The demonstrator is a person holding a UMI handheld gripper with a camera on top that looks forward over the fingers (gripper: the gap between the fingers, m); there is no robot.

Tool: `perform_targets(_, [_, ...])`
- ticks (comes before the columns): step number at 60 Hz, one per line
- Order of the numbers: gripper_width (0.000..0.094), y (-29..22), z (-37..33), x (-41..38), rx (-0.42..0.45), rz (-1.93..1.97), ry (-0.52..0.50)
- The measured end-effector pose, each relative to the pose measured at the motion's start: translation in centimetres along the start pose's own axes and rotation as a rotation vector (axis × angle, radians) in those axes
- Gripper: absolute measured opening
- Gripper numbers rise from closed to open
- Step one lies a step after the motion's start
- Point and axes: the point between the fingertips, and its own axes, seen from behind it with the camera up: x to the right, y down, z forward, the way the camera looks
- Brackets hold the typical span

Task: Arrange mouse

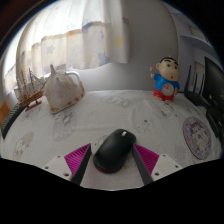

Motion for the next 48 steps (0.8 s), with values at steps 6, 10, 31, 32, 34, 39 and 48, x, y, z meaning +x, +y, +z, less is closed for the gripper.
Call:
perform_targets(6, [0.0855,-0.9,1.7,0.1,-0.005,0.004,0.000])
perform_targets(10, [0.0852,-1.4,2.2,-0.1,-0.010,0.002,0.000])
perform_targets(31, [0.0590,-2.5,3.7,-2.7,-0.012,-0.063,-0.050])
perform_targets(32, [0.0515,-2.5,3.7,-2.8,-0.016,-0.063,-0.058])
perform_targets(34, [0.0500,-2.5,3.8,-2.9,-0.023,-0.069,-0.064])
perform_targets(39, [0.0464,-2.9,3.5,-3.0,-0.047,-0.108,-0.072])
perform_targets(48, [0.0451,-7.8,0.0,-0.7,0.030,-0.075,-0.068])
